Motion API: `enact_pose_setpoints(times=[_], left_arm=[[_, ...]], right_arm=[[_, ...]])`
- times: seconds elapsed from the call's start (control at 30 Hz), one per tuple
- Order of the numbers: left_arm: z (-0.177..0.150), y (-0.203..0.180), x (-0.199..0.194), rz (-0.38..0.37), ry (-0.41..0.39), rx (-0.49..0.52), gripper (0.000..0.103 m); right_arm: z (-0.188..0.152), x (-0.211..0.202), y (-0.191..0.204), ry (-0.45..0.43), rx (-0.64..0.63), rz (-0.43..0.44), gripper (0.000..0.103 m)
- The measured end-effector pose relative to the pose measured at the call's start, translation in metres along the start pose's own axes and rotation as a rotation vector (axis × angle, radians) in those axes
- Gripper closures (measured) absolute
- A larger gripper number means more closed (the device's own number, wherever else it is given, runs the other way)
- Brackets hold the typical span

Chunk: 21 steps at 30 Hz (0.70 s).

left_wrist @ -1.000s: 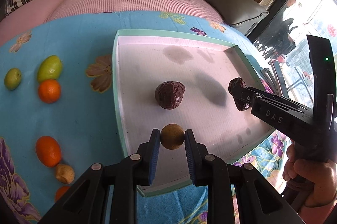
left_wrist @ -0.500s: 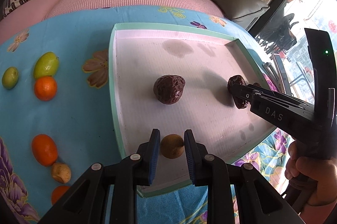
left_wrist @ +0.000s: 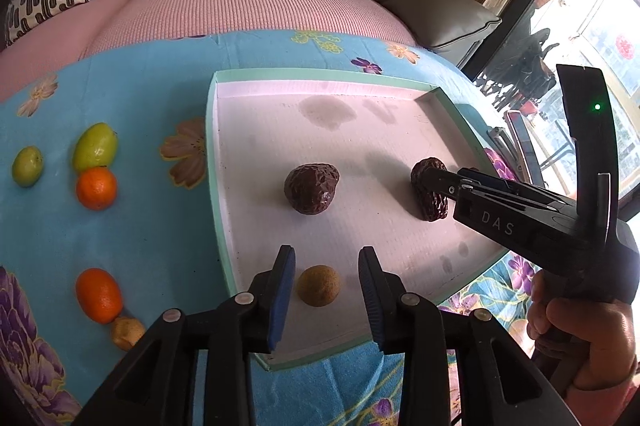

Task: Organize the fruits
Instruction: 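Open the left gripper to drop the brown fruit while the right gripper releases its date, then lift both open grippers away from the tray toward the fruit row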

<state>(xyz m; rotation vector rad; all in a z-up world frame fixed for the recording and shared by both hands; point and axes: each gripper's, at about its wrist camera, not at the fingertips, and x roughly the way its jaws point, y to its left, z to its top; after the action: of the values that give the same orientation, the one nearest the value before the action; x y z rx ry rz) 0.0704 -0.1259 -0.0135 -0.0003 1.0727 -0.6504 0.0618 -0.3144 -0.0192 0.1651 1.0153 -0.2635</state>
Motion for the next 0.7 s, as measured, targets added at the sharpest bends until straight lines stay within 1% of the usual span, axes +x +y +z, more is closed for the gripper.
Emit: enact_pose_setpoints(times=[0.03, 0.1, 0.17, 0.27, 0.3, 0.33, 0.37, 0.47, 0.5, 0.53, 0.7], left_arm=[[0.001, 0.001, -0.002, 0.001, -0.006, -0.002, 0.053], [0.002, 0.005, -0.007, 0.012, -0.019, -0.014, 0.047], [0.004, 0.012, -0.011, 0.034, -0.031, -0.033, 0.044], [0.008, 0.027, -0.014, 0.075, -0.046, -0.083, 0.037], [0.008, 0.033, -0.015, 0.097, -0.049, -0.104, 0.03], [0.008, 0.04, -0.016, 0.126, -0.052, -0.128, 0.024], [0.008, 0.049, -0.016, 0.156, -0.056, -0.154, 0.021], [0.007, 0.068, -0.017, 0.233, -0.066, -0.215, 0.012], [0.006, 0.074, -0.018, 0.253, -0.07, -0.232, 0.008], [0.006, 0.079, -0.019, 0.27, -0.073, -0.247, 0.004], [0.006, 0.097, -0.023, 0.318, -0.094, -0.297, 0.0]], right_arm=[[0.0, -0.001, 0.0, -0.003, -0.001, 0.001, 0.061], [0.001, -0.001, 0.0, -0.005, -0.001, 0.002, 0.059], [0.001, -0.001, 0.0, -0.005, -0.001, 0.003, 0.051], [0.001, -0.001, 0.0, -0.005, 0.001, 0.004, 0.051], [0.001, 0.0, 0.001, -0.004, 0.001, 0.004, 0.05], [0.001, 0.0, 0.001, -0.002, 0.0, 0.005, 0.045], [0.001, 0.0, 0.002, -0.001, -0.002, 0.005, 0.037], [0.001, 0.002, 0.006, 0.002, -0.014, 0.012, 0.032], [0.001, 0.003, 0.008, 0.002, -0.018, 0.012, 0.031], [0.001, 0.003, 0.01, 0.003, -0.023, 0.011, 0.025], [0.0, 0.005, 0.017, 0.006, -0.046, 0.01, 0.024]])
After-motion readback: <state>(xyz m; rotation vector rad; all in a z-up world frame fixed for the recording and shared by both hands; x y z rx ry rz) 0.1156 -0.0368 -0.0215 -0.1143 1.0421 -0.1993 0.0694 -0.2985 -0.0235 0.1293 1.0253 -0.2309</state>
